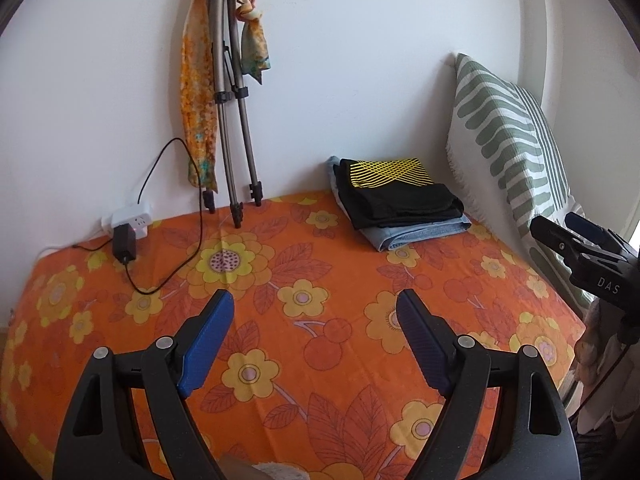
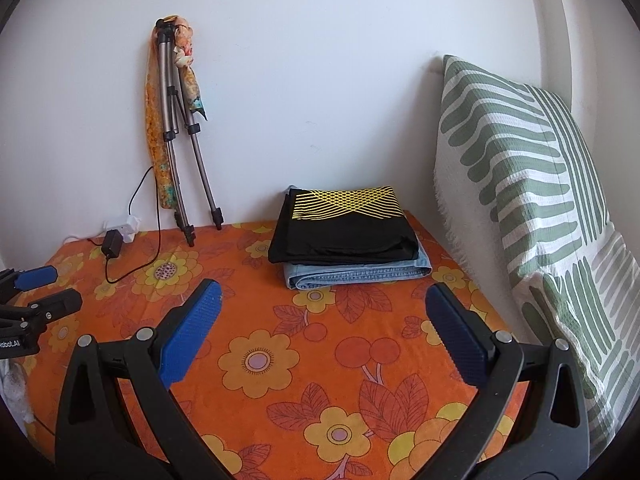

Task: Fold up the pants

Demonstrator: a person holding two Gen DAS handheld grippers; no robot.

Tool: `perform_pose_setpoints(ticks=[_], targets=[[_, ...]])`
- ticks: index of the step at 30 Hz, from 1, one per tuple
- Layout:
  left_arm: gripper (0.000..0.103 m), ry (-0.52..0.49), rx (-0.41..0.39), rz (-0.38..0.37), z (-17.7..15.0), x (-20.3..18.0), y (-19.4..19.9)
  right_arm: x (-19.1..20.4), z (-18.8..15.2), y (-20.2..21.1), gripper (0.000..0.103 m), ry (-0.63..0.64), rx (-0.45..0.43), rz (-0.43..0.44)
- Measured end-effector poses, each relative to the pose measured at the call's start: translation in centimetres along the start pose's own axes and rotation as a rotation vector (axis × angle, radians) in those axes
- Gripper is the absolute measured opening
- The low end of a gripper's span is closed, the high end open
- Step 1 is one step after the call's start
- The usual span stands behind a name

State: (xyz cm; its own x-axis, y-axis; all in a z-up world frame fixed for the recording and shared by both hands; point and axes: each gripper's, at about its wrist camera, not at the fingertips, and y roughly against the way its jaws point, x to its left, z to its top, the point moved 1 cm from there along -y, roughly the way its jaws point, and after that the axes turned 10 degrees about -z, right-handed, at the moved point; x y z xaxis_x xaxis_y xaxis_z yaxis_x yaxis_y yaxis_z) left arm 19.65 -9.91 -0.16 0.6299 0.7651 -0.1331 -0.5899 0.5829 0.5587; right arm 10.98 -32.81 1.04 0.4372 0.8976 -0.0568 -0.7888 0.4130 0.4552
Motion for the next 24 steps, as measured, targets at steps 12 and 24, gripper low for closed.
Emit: perform_pose_setpoints(ticks=[12, 24], targets=[[0.083, -0.021, -0.002, -0.002, -0.01, -0.63, 0.0, 0.0, -0.06, 0.17, 0.103, 0.0, 0.003, 0.003], [0.083, -0.014, -0.002, -0.008, -0.02, -0.76, 0.1, 0.16, -0.14, 0.2, 0.103, 0.003, 0.007, 0.006]])
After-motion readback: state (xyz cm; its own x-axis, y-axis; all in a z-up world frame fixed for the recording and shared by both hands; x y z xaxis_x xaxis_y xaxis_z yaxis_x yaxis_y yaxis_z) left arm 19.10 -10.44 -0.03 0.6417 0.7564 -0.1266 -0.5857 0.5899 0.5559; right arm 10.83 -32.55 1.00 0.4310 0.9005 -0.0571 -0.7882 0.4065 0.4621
